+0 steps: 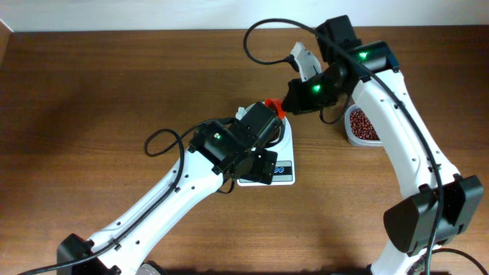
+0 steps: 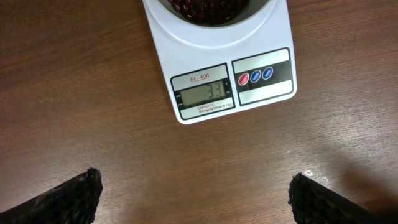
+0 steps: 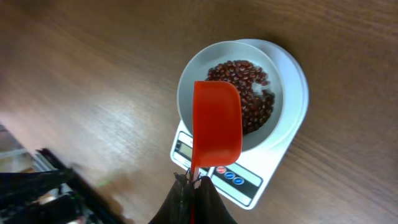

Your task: Scoop item into bowl and weigh 50g on scale

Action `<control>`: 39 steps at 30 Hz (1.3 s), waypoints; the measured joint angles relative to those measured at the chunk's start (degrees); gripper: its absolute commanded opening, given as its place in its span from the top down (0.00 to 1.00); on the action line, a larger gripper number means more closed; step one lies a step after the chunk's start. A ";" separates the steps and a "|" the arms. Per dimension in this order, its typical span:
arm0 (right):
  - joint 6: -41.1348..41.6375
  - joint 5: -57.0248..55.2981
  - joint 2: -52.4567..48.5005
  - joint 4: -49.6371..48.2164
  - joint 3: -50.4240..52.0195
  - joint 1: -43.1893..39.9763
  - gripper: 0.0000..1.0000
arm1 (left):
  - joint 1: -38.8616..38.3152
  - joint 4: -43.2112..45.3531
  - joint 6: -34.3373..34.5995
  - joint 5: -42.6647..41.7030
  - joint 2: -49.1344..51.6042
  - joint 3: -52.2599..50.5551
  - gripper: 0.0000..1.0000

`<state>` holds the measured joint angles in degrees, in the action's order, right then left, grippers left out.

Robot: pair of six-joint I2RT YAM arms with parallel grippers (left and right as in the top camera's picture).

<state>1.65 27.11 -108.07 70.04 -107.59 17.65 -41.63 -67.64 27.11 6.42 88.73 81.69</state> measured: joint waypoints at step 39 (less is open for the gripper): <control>0.13 -8.90 0.00 -2.86 0.00 3.63 0.96 | 0.00 0.00 0.00 0.00 0.00 0.00 0.01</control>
<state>1.78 18.22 -108.07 67.18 -107.59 21.28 -41.63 -67.64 27.11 6.42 88.73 81.69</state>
